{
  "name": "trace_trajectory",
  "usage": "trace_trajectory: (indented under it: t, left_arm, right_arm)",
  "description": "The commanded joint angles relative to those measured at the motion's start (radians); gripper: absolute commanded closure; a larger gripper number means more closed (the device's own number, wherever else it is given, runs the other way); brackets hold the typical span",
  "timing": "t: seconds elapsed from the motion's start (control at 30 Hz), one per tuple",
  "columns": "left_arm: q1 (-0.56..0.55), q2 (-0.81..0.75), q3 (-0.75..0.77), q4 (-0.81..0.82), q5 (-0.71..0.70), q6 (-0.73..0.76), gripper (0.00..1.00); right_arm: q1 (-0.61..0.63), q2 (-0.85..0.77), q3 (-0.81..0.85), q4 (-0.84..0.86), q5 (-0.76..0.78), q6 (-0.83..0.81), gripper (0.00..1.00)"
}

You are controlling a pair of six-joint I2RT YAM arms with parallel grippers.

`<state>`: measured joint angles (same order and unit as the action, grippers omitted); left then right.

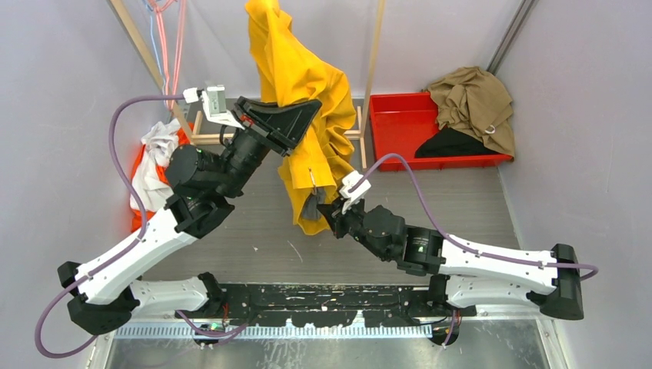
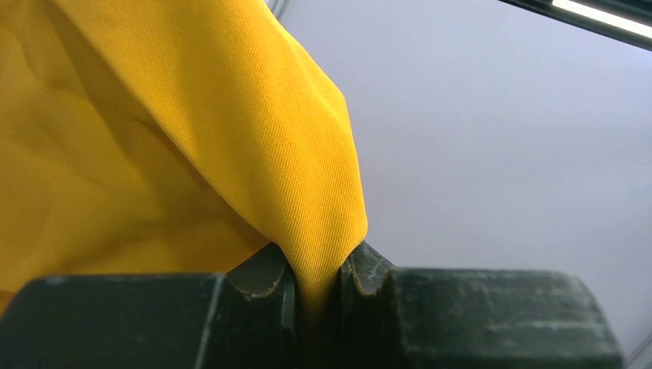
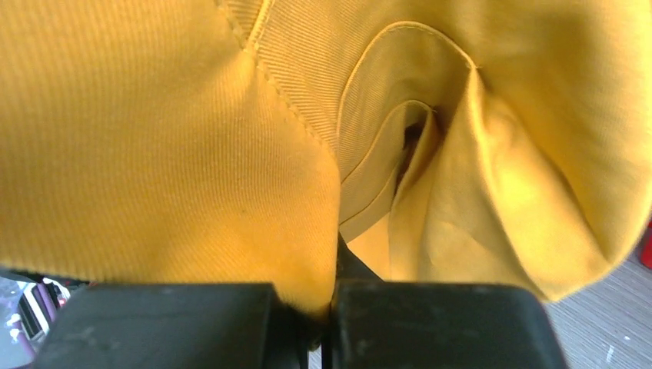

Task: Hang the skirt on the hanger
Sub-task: Hang the skirt on the hanger.

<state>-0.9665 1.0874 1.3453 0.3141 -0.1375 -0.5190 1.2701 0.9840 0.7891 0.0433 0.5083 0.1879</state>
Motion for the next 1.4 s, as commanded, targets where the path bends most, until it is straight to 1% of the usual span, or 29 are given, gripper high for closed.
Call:
trace_trajectory:
  t: [0.0, 0.1, 0.2, 0.23, 0.43, 0.6, 0.67, 0.8, 0.97, 1.03, 1.13, 1.2, 1.27, 1.37]
  left_arm:
    - [0.003, -0.056, -0.060, 0.369, 0.002, 0.049, 1.00]
    - [0.003, -0.062, -0.119, 0.484, -0.004, 0.082, 1.00]
    - [0.003, -0.050, -0.133, 0.524, 0.000, 0.104, 1.00]
    - [0.003, -0.045, -0.138, 0.553, 0.003, 0.112, 1.00]
    - [0.003, -0.007, -0.153, 0.646, -0.007, 0.176, 1.00]
    - [0.002, 0.037, -0.161, 0.723, -0.042, 0.234, 1.00]
    - [0.002, 0.054, -0.174, 0.767, -0.066, 0.246, 1.00]
    - [0.003, 0.076, -0.233, 0.890, -0.153, 0.251, 1.00]
    - [0.002, 0.073, -0.362, 1.090, -0.330, 0.242, 1.00]
    - [0.004, 0.059, -0.407, 1.113, -0.384, 0.234, 1.00]
    - [0.015, 0.022, -0.471, 1.116, -0.428, 0.183, 1.00]
    - [0.015, 0.003, -0.502, 1.116, -0.463, 0.144, 1.00]
    - [0.023, -0.006, -0.535, 1.116, -0.515, 0.068, 1.00]
    - [0.049, -0.016, -0.577, 1.116, -0.562, -0.083, 1.00]
  right_arm:
    - [-0.003, -0.097, 0.034, -0.058, 0.023, 0.031, 0.99]
    - [-0.003, -0.151, 0.070, -0.174, 0.049, 0.040, 0.99]
    - [-0.003, -0.194, 0.112, -0.280, 0.057, 0.052, 0.99]
    - [-0.003, -0.202, 0.135, -0.345, 0.049, 0.059, 0.99]
    - [-0.003, -0.211, 0.285, -0.583, -0.038, 0.110, 0.99]
    - [-0.002, -0.228, 0.367, -0.702, -0.138, 0.148, 0.99]
    - [-0.002, -0.222, 0.386, -0.712, -0.178, 0.154, 0.99]
    - [-0.002, -0.173, 0.431, -0.678, -0.362, 0.156, 0.99]
    - [0.007, -0.082, 0.510, -0.626, -0.559, 0.175, 0.99]
    - [0.011, -0.055, 0.545, -0.633, -0.601, 0.178, 0.99]
    - [0.012, -0.026, 0.579, -0.656, -0.585, 0.195, 0.99]
    - [0.012, -0.004, 0.589, -0.661, -0.543, 0.224, 0.99]
    - [0.012, 0.013, 0.567, -0.626, -0.516, 0.255, 0.99]
    - [0.014, 0.022, 0.493, -0.519, -0.513, 0.279, 0.99]
